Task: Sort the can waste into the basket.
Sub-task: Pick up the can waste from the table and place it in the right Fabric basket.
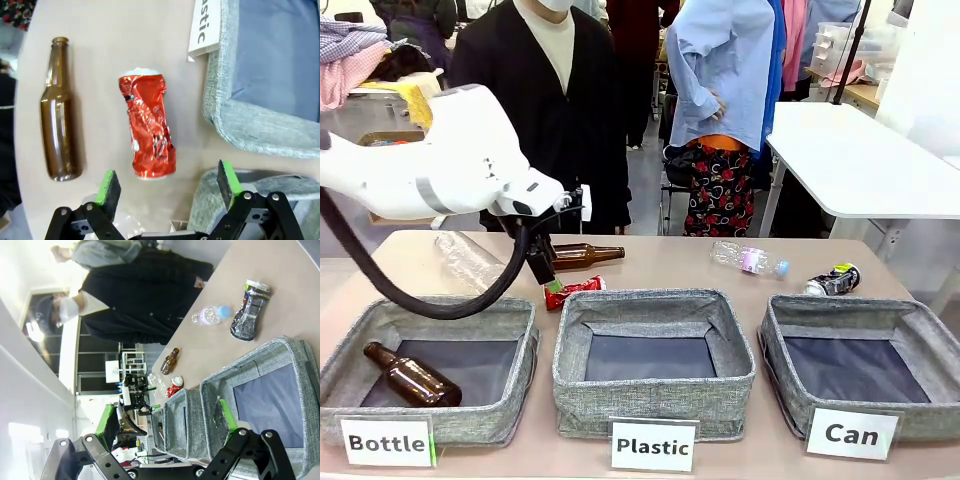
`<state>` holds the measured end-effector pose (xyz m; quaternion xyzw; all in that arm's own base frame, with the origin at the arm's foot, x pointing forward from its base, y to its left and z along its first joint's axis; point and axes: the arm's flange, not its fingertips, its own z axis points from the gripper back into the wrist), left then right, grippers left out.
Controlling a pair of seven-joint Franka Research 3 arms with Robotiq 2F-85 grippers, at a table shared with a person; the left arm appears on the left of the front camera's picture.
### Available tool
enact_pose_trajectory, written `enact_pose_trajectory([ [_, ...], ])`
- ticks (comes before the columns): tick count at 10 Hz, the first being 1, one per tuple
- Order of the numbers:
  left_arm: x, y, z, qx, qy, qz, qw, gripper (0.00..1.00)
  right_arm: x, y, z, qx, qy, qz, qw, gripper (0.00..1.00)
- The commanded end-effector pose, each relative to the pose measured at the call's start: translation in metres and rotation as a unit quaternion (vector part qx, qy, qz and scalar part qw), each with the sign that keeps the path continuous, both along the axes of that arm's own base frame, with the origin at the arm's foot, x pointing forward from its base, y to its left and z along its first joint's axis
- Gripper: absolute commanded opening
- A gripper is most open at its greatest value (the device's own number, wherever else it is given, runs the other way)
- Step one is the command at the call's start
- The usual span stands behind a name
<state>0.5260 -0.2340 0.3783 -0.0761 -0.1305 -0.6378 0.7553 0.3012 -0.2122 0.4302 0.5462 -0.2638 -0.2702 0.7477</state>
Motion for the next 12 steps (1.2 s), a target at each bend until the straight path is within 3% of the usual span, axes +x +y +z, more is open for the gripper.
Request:
enact_pose_trajectory([
  [1,0.026,-0.002,-0.014,0.018,0.030,-0.009,0.999,1.00,0.003,-0.001,-0.001,0.000,-0.020,-0.002,1.000,1.00],
  [8,0.030,0.015,-0.062,0.020,0.060,-0.041,0.997,1.00,0.003,-0.001,-0.001,0.000,-0.020,-0.002,1.000,1.00],
  [10,0.031,0.012,-0.068,-0.011,0.036,-0.027,0.999,1.00,0.003,-0.001,-0.001,0.000,-0.020,-0.002,1.000,1.00],
  [12,0.034,0.008,-0.072,-0.008,0.051,-0.036,0.998,1.00,0.003,-0.001,-0.001,0.000,-0.020,-0.002,1.000,1.00],
])
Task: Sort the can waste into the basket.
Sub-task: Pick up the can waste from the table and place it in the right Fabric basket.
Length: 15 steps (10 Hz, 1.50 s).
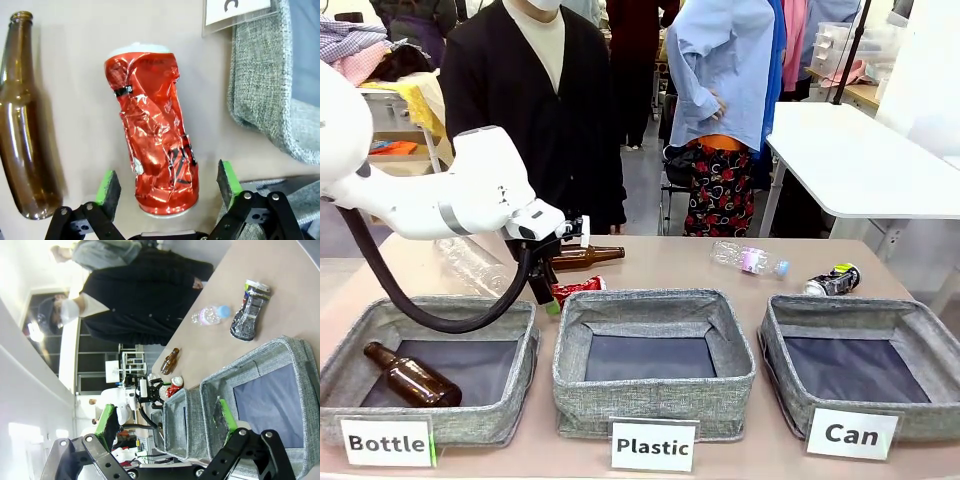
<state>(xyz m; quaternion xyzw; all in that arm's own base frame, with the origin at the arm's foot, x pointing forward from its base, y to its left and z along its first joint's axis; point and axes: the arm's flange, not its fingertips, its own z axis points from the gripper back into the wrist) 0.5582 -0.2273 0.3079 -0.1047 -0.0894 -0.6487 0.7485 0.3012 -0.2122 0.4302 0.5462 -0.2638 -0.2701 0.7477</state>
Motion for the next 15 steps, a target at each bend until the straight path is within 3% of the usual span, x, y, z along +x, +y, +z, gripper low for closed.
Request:
enact_pose_trajectory([
  [1,0.002,-0.003,-0.004,-0.008,0.007,-0.017,1.000,1.00,0.003,-0.001,-0.001,0.000,-0.020,-0.002,1.000,1.00],
  [2,0.003,-0.007,-0.008,-0.003,0.011,-0.009,1.000,1.00,0.003,-0.001,-0.001,0.000,-0.020,-0.002,1.000,1.00],
  [3,0.006,-0.008,-0.008,0.004,0.010,-0.012,1.000,0.42,0.003,-0.001,-0.001,0.000,-0.020,-0.002,1.000,1.00],
  [4,0.005,-0.007,-0.008,0.004,0.011,-0.012,1.000,0.42,0.003,-0.001,-0.001,0.000,-0.020,-0.002,1.000,1.00],
  [5,0.005,-0.007,-0.008,0.005,0.010,-0.012,1.000,0.00,0.003,-0.001,-0.001,0.000,-0.020,-0.002,1.000,1.00],
  [7,0.006,-0.007,-0.009,0.012,0.003,-0.008,1.000,0.00,0.003,-0.001,-0.001,0.000,-0.020,-0.002,1.000,1.00],
  [8,0.002,-0.006,-0.007,0.010,-0.001,-0.007,1.000,0.15,0.003,-0.001,-0.001,0.000,-0.020,-0.002,1.000,1.00],
  [10,-0.006,0.005,0.009,0.008,-0.016,0.007,1.000,0.00,0.003,-0.001,-0.001,0.000,-0.020,-0.002,1.000,1.00],
  [13,-0.062,0.023,0.081,-0.032,-0.074,0.026,0.996,0.00,0.003,-0.001,-0.001,0.000,-0.020,-0.002,1.000,1.00],
  [15,-0.105,0.052,0.134,-0.041,-0.054,0.022,0.997,0.00,0.003,-0.001,-0.001,0.000,-0.020,-0.002,1.000,1.00],
])
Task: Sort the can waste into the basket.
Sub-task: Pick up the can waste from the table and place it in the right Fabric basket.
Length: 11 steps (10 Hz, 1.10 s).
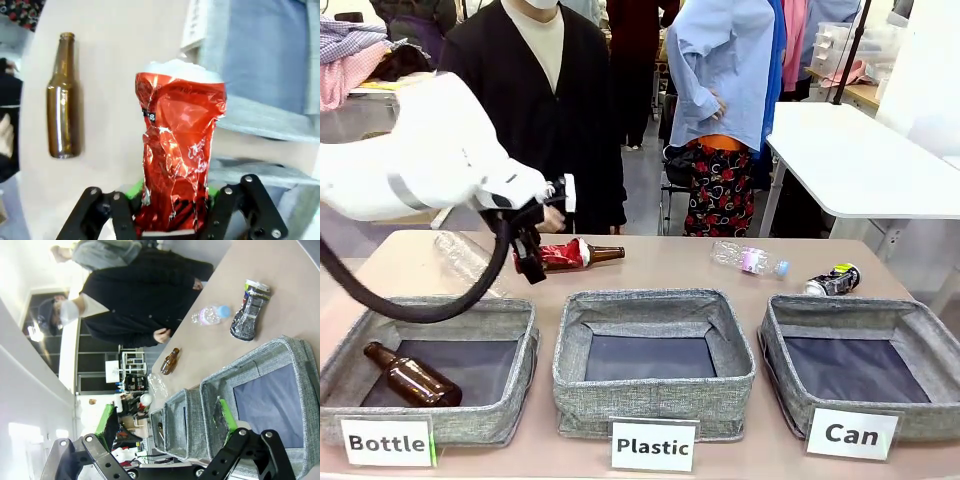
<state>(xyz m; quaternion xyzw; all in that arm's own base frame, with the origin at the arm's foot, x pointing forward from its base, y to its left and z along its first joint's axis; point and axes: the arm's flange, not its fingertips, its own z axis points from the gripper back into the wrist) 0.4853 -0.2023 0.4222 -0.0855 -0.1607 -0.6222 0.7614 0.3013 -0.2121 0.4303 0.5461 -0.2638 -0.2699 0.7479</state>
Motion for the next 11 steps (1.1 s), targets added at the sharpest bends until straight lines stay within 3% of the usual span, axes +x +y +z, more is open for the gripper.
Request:
enact_pose_trajectory([
  [1,-0.051,0.048,0.040,-0.001,0.042,-0.025,0.999,0.00,0.003,-0.001,-0.001,0.000,-0.020,-0.003,1.000,1.00],
  [3,-0.082,0.108,0.069,-0.032,0.086,-0.014,0.996,0.00,0.003,-0.001,-0.001,0.000,-0.020,-0.003,1.000,1.00],
  [4,-0.089,0.144,0.070,-0.097,0.085,0.025,0.991,0.00,0.003,-0.001,-0.001,0.000,-0.020,-0.003,1.000,1.00],
  [5,-0.085,0.183,0.066,-0.171,0.058,0.141,0.973,0.00,0.003,-0.001,-0.001,0.000,-0.020,-0.003,1.000,1.00],
  [6,-0.079,0.228,0.059,-0.216,0.056,0.202,0.954,0.00,0.003,-0.001,-0.001,0.000,-0.020,-0.003,1.000,1.00],
  [7,-0.064,0.273,0.046,-0.292,0.074,0.286,0.910,0.00,0.003,-0.001,-0.001,0.000,-0.020,-0.003,1.000,1.00],
  [8,-0.092,0.208,0.073,-0.151,0.089,0.123,0.977,0.00,0.003,-0.001,-0.001,0.000,-0.020,-0.003,1.000,1.00],
  [10,-0.092,0.208,0.073,-0.151,0.089,0.123,0.977,0.00,0.003,-0.001,-0.001,0.000,-0.020,-0.003,1.000,1.00],
  [11,-0.086,0.248,0.059,-0.185,0.094,0.171,0.963,0.12,0.003,-0.001,-0.001,0.000,-0.020,-0.003,1.000,1.00],
])
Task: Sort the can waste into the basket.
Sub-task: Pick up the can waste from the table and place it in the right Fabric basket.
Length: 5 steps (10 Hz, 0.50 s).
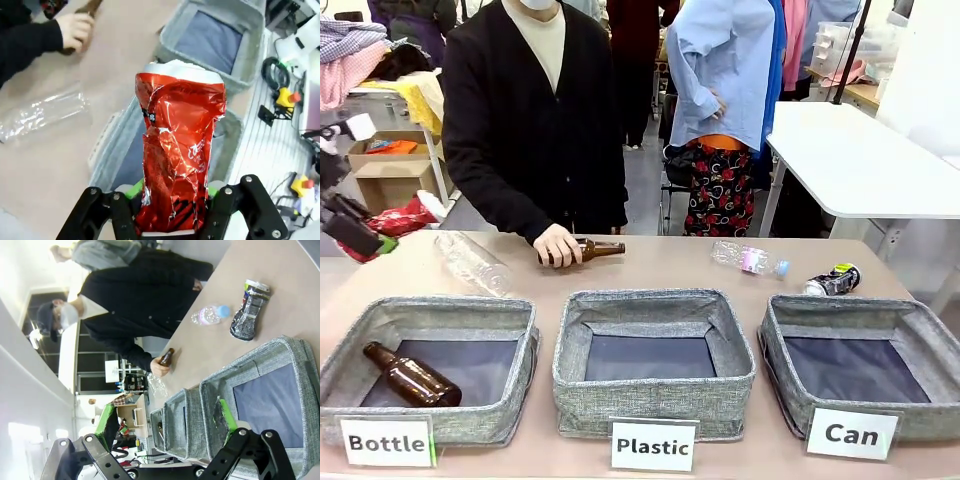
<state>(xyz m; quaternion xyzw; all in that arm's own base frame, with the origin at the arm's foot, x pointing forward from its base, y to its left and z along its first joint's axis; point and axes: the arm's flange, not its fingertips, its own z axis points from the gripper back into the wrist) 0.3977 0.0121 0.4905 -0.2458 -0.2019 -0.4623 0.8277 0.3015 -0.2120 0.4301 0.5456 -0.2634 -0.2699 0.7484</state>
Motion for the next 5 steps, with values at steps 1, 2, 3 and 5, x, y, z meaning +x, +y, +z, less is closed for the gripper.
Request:
enact_pose_trajectory([
  [1,0.019,-0.018,-0.012,0.026,0.032,-0.071,0.997,0.12,0.003,-0.001,-0.001,0.001,-0.021,-0.003,1.000,1.00],
  [2,0.043,-0.059,-0.022,0.067,0.042,-0.086,0.993,0.12,0.003,-0.001,-0.001,0.001,-0.021,-0.003,1.000,1.00],
  [3,0.046,-0.064,-0.016,0.052,0.068,-0.141,0.986,0.12,0.003,-0.001,-0.001,0.001,-0.021,-0.003,1.000,1.00],
  [5,0.021,0.036,0.027,-0.041,0.045,-0.121,0.991,0.12,0.003,-0.001,-0.001,0.001,-0.021,-0.003,1.000,1.00],
])
